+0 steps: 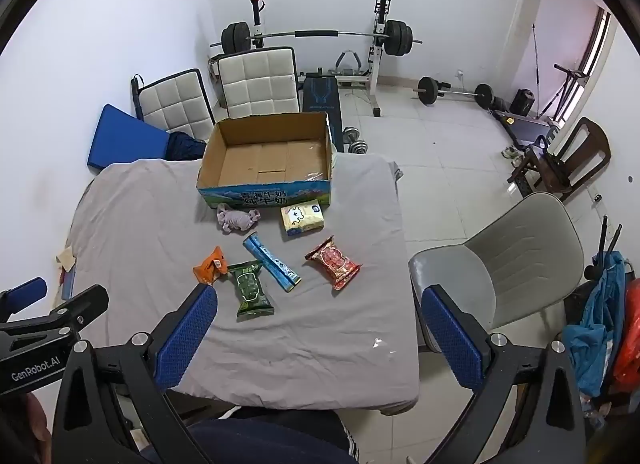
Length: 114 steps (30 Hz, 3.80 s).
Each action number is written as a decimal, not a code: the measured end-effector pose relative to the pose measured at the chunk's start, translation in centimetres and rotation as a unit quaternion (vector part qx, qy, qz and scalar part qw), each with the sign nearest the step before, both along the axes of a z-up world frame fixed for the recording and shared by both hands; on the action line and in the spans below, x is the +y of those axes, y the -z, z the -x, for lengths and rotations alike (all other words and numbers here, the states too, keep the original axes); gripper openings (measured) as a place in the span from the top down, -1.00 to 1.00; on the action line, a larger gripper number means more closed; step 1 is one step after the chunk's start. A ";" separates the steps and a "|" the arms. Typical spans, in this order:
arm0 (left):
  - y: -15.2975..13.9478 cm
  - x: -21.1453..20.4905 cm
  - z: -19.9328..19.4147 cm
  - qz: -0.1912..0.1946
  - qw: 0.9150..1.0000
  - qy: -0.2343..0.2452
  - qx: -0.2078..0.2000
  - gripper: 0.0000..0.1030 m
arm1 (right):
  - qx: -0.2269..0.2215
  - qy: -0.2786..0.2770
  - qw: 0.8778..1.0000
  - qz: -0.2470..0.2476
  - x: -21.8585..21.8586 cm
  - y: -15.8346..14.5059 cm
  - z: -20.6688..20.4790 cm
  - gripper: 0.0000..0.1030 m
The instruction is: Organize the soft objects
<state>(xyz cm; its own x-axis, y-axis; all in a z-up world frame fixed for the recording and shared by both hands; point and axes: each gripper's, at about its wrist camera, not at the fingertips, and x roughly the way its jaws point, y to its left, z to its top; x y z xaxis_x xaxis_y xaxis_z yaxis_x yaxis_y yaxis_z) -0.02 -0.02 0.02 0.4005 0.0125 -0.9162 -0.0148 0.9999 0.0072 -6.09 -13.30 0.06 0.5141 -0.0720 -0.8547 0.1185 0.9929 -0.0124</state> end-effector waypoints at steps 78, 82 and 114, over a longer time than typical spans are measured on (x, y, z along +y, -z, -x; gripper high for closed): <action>-1.3 0.9 -1.1 0.005 1.000 -0.010 -0.010 -1.00 | -0.022 -0.004 1.000 0.013 -0.2 -1.4 -0.9 -1.00; -1.3 0.9 -1.2 0.004 1.000 -0.010 -0.011 -1.00 | -0.022 -0.003 1.000 0.013 -0.2 -1.4 -0.9 -1.00; 17.1 8.9 -14.0 0.025 0.980 -0.158 0.122 -1.00 | 0.080 -0.003 0.997 0.010 -3.5 16.2 -15.2 -1.00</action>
